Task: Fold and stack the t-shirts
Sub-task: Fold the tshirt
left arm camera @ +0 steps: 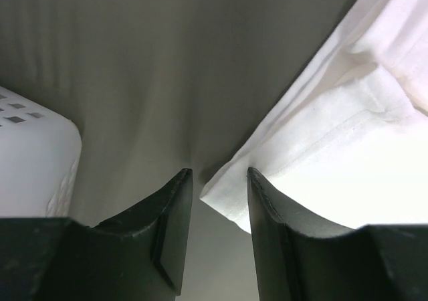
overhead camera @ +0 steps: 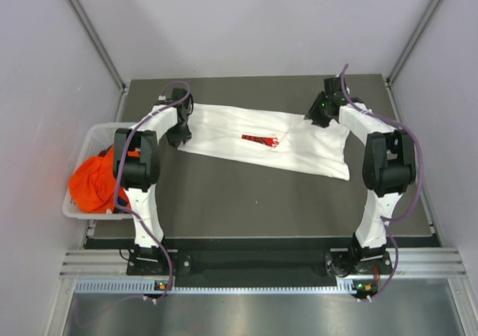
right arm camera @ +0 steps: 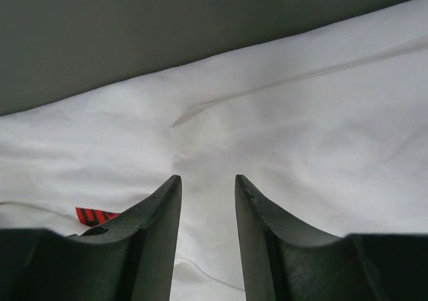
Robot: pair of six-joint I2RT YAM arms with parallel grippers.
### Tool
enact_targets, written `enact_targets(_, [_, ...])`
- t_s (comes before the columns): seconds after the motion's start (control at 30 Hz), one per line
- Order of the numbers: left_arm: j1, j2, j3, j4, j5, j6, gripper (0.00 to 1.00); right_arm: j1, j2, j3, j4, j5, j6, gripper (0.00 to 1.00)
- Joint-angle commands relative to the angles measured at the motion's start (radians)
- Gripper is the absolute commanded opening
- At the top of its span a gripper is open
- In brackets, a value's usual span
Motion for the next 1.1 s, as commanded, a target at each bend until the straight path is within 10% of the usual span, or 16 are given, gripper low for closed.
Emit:
enact_targets(0.0, [0.003, -0.06, 0.039, -0.003, 0.045, 0.006, 0.44, -0.014, 0.028, 0.135, -0.126, 0.004, -0.05, 0.38])
enact_targets(1.07, [0.015, 0.018, 0.033, 0.026, 0.086, -0.022, 0.44, 0.054, 0.283, 0.359, -0.134, -0.004, 0.051, 0.42])
